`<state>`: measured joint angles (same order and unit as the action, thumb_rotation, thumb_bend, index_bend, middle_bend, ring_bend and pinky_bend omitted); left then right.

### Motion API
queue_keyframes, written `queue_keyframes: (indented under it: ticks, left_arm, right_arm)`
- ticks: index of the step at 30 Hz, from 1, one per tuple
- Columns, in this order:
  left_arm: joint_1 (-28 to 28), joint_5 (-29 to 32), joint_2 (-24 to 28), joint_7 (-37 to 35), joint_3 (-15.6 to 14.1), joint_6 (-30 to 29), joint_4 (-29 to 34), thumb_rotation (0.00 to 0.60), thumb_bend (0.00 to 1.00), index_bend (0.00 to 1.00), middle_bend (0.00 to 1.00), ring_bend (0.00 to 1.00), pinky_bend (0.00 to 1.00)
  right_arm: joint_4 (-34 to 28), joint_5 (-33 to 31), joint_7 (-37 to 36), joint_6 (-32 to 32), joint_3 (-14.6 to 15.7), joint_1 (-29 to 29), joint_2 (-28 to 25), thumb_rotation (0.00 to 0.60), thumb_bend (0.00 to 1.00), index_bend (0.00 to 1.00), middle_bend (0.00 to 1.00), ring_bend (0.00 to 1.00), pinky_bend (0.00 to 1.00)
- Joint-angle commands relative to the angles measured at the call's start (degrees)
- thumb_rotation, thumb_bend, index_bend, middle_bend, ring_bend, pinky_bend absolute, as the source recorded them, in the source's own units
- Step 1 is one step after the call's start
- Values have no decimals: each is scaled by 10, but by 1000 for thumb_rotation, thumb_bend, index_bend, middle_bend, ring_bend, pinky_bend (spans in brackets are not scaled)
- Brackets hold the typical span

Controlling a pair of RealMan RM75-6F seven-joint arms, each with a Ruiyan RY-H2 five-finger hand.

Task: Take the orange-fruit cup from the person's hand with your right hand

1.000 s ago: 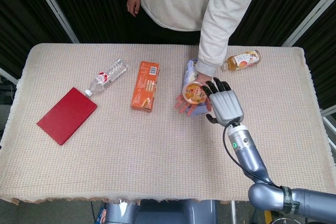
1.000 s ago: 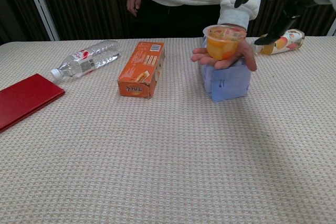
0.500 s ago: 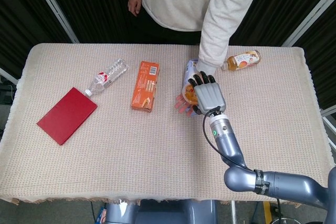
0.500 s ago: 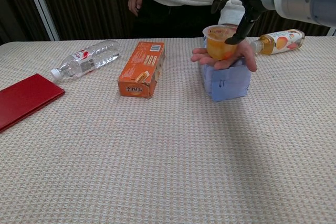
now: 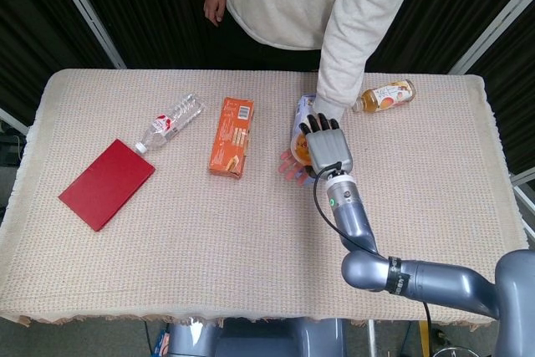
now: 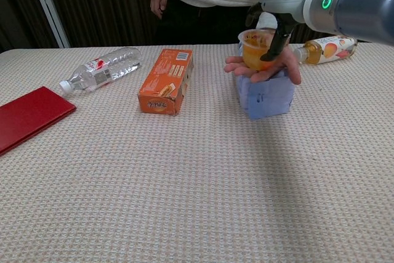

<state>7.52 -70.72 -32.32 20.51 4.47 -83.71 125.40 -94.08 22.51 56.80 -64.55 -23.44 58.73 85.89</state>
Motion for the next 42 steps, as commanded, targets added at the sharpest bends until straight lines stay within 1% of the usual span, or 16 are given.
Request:
queue_keyframes:
  ticks: [1, 4, 7, 8, 10, 11, 12, 14, 15, 17, 20, 23, 31, 35, 38, 42]
  left_arm:
    - [0, -1, -1, 2, -1, 1, 0, 600, 152, 0, 0, 0, 0]
    - [1, 1, -3, 4, -1, 2, -1, 600, 153, 1, 0, 0, 0]
    - [2, 3, -4, 6, -1, 2, -1, 600, 153, 1, 0, 0, 0]
    - [2, 3, -5, 7, 0, 2, -1, 600, 153, 2, 0, 0, 0]
    - [2, 3, -6, 9, -1, 3, -1, 600, 152, 2, 0, 0, 0]
    - [3, 3, -7, 10, -1, 4, -1, 600, 152, 2, 0, 0, 0]
    - [3, 3, -7, 12, -2, 4, 0, 600, 152, 2, 0, 0, 0]
    - [4, 2, -8, 14, -2, 5, 0, 600, 152, 4, 0, 0, 0]
    - [4, 2, -9, 14, -2, 5, 0, 600, 152, 5, 0, 0, 0]
    - [4, 1, -9, 14, -2, 4, 0, 600, 152, 8, 0, 0, 0]
    - [4, 1, -11, 15, -2, 3, -1, 600, 152, 12, 0, 0, 0]
    - [5, 2, -12, 16, -2, 4, -1, 600, 153, 14, 0, 0, 0]
    - [5, -3, -14, 21, -3, 4, 0, 600, 152, 16, 0, 0, 0]
    - [2, -11, -14, 21, -5, -1, 3, 600, 152, 16, 0, 0, 0]
    - [0, -16, -14, 22, -6, -4, 4, 600, 152, 16, 0, 0, 0]
    - [-2, -16, -14, 21, -6, -10, 5, 600, 153, 16, 0, 0, 0]
  right_arm:
    - [15, -8, -3, 2, 8, 5, 7, 600, 218, 130, 28, 0, 139]
    - [26, -15, -7, 5, 14, 8, 10, 600, 230, 133, 41, 0, 139]
    - [34, -18, -10, 7, 24, 9, 12, 600, 258, 180, 114, 30, 151]
    - [36, -18, -12, 6, 27, 9, 13, 600, 267, 215, 154, 67, 178]
    - [39, -15, -19, 7, 31, 8, 15, 600, 285, 306, 258, 174, 272]
    - [40, -11, -24, 6, 34, 7, 16, 600, 295, 371, 325, 246, 342]
    - [42, -1, -31, 4, 37, 6, 18, 600, 311, 460, 416, 341, 436]
    - [45, 32, -53, -1, 40, 2, 22, 600, 340, 586, 537, 468, 563]
    - [47, 52, -68, -3, 41, -1, 25, 600, 353, 634, 582, 512, 605]
    - [47, 89, -95, -13, 40, -5, 29, 600, 366, 677, 618, 546, 637]
    - [45, 128, -117, -21, 42, -9, 30, 600, 373, 701, 631, 559, 649]
    - [32, 140, -116, -27, 44, -9, 24, 600, 375, 711, 633, 563, 649]
    - [-52, 158, -105, -56, 62, -33, -25, 600, 376, 713, 634, 564, 649]
    - [-99, 179, -114, -73, 81, -61, -62, 600, 376, 713, 633, 564, 650]
    - [-133, 201, -128, -87, 103, -90, -95, 600, 375, 713, 634, 564, 649]
    - [-172, 250, -158, -94, 151, -138, -148, 600, 375, 710, 633, 564, 650]
